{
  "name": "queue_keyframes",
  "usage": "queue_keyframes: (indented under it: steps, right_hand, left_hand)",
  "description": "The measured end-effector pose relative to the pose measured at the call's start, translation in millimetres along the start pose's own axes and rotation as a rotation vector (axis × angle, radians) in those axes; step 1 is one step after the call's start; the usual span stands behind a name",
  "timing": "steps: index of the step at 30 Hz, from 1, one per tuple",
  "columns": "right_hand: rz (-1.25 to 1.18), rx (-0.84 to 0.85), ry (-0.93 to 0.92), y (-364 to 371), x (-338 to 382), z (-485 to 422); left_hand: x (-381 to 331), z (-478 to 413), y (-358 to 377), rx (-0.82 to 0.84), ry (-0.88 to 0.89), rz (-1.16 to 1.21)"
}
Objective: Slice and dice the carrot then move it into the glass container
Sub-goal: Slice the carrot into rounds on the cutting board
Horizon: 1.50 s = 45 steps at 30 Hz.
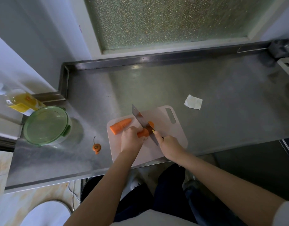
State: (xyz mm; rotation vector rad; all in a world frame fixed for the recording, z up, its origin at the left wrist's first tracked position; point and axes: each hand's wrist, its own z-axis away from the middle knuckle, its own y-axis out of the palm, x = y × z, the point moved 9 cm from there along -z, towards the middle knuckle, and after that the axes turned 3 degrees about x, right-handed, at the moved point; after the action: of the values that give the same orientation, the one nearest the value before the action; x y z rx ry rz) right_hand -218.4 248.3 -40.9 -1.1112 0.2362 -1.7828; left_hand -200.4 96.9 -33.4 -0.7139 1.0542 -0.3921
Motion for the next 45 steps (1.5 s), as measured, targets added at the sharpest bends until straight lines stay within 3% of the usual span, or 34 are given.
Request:
queue_keyframes:
  steps: [16, 21, 24, 28, 45]
  right_hand:
    - [-0.043, -0.021, -0.046, -17, 0, -10]
    - [-0.006, -0.122, -0.170, -32, 12, -3]
    - [-0.041, -0.100, -0.219, -37, 21, 0]
    - [-0.072, -0.025, -0.163, -33, 22, 0]
    - [0.044, 0.011, -0.054, -30, 20, 4]
  left_hand:
    - [-2, 8, -7, -0.033, 0.039, 0.046]
    - [-1, 4, -8, -0.046, -0.064, 0.083]
    - [-4, 1, -7, -0.043, -0.066, 0.100]
    - [-8, 1, -8, -0.040, -0.033, 0.053]
    - [-4, 0, -3, -0.054, -0.072, 0.057]
